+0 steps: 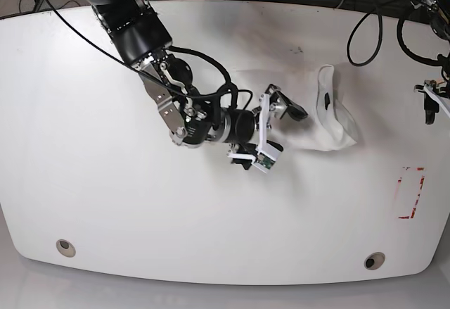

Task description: Fold the T-shirt properly

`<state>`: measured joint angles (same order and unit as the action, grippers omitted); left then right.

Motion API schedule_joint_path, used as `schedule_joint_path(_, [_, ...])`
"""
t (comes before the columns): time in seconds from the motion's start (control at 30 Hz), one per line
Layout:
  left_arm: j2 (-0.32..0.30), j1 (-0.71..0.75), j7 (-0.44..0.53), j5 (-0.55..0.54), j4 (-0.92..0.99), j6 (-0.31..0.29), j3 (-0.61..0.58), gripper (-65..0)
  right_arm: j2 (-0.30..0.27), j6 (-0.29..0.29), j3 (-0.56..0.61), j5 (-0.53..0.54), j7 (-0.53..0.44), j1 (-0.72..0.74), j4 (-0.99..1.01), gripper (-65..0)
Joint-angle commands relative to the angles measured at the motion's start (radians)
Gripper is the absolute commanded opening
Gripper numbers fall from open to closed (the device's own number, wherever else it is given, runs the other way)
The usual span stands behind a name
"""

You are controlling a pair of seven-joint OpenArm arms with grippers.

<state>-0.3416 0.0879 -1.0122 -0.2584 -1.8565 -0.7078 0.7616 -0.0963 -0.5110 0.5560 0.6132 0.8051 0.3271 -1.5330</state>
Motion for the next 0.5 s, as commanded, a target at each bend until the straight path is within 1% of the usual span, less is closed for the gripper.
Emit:
schedule_joint_path(0.0, [-0.029,-0.007,0.011,0.0,-0.016,0.01,0.011,-27.1,0.03,-0.01,0.006,0.035,-0.036,-0.019,-0.028,-9.8])
schedule_joint_path(0.17, [-0.03,-0.004,0.011,0.006,-0.015,0.01,0.023,-27.1,0.034,-0.008,0.043,0.034,-0.042,-0.062,-0.019,-9.8])
schedule_joint_path(0.23, [-0.032,-0.004,0.011,0.003,-0.015,0.01,0.046,-27.1,0.051,-0.008,0.069,0.032,-0.053,-0.064,0.007,-9.8])
schedule_joint_path(0.37, [-0.035,-0.004,0.011,0.006,-0.016,0.01,0.086,-27.1,0.097,-0.008,0.111,-0.016,-0.088,-0.058,0.061,-9.8])
schedule_joint_path(0.43, [-0.035,-0.004,0.011,0.006,-0.016,0.01,0.098,-27.1,0.132,-0.015,0.12,-0.057,-0.114,-0.047,0.107,-9.8])
schedule_joint_path(0.47, [-0.037,-0.004,0.011,0.006,-0.016,0.01,0.103,-27.1,0.165,-0.016,0.121,-0.092,-0.132,-0.03,0.147,-9.8])
